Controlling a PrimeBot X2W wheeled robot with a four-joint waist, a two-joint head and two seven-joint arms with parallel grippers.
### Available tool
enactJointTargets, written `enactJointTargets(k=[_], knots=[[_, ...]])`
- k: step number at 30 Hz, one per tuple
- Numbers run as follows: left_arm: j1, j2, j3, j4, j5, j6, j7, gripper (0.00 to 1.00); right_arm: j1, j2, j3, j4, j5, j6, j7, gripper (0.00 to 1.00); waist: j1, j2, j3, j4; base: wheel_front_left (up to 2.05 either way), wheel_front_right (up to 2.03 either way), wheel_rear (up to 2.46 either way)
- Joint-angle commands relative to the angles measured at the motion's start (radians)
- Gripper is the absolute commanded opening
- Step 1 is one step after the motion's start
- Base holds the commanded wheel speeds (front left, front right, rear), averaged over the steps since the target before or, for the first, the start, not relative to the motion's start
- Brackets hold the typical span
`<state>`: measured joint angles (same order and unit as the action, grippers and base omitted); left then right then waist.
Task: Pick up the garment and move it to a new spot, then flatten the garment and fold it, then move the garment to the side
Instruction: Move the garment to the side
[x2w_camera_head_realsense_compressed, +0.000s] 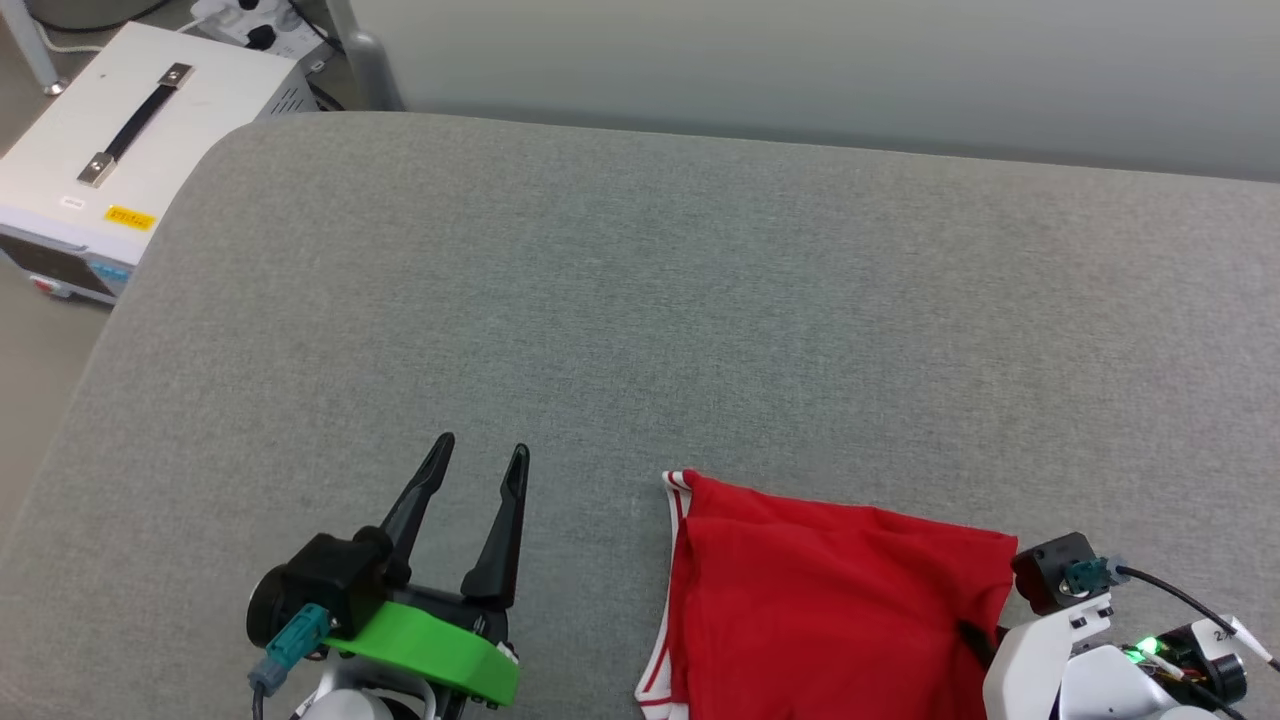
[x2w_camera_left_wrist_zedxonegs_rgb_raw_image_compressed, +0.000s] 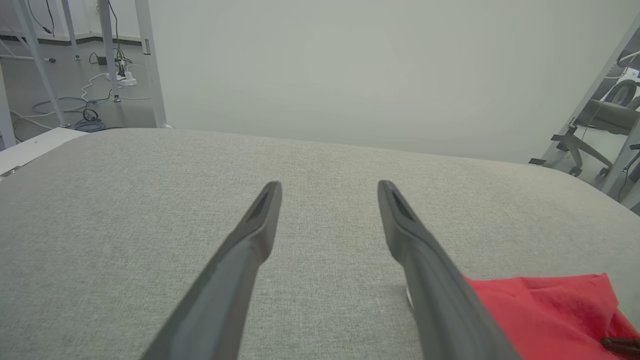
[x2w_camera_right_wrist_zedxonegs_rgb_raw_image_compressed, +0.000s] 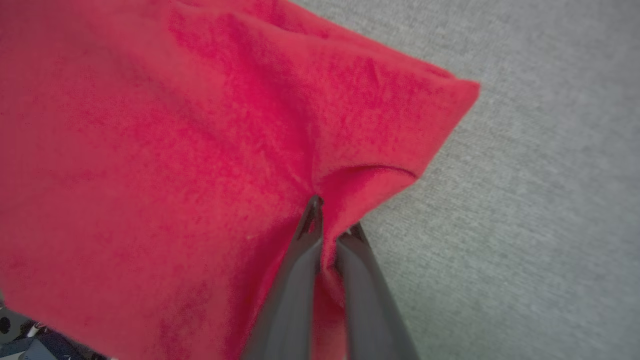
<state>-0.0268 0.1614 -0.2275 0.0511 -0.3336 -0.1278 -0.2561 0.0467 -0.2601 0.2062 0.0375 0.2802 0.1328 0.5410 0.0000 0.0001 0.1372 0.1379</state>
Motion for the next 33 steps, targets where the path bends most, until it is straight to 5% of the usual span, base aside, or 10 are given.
enactJointTargets(k=[1,12,19,24,33], knots=[[-0.011,0.010,-0.003,-0.004,-0.006,-0.003,-0.006,1.00,-0.028,-0.054,0.014,-0.008,-0.023,-0.002,-0.004,0.00,0.0000,-0.0001,-0.013,-0.044,0.00,0.00,0.00],[-0.037,0.058,-0.053,-0.033,-0.012,-0.003,-0.006,1.00,-0.214,-0.379,0.177,-0.087,-0.051,-0.002,0.034,0.00,0.0000,-0.0001,0.039,-0.252,0.00,0.00,0.00],[-0.099,0.097,-0.101,-0.104,0.003,-0.003,-0.006,1.00,-0.343,-0.576,0.217,-0.029,-0.040,-0.002,-0.023,0.00,0.0000,-0.0001,0.136,-0.377,0.00,0.00,0.00],[-0.158,0.135,-0.135,-0.148,0.014,-0.003,-0.006,1.00,-0.418,-0.633,0.187,0.096,-0.045,-0.002,-0.120,0.00,0.0000,-0.0001,0.196,-0.425,0.00,0.00,0.00],[-0.241,0.193,-0.155,-0.264,0.032,-0.003,0.052,1.00,-0.542,-0.626,0.092,0.379,-0.114,-0.002,-0.290,0.00,0.0000,-0.0001,0.322,-0.434,0.00,0.00,0.00]])
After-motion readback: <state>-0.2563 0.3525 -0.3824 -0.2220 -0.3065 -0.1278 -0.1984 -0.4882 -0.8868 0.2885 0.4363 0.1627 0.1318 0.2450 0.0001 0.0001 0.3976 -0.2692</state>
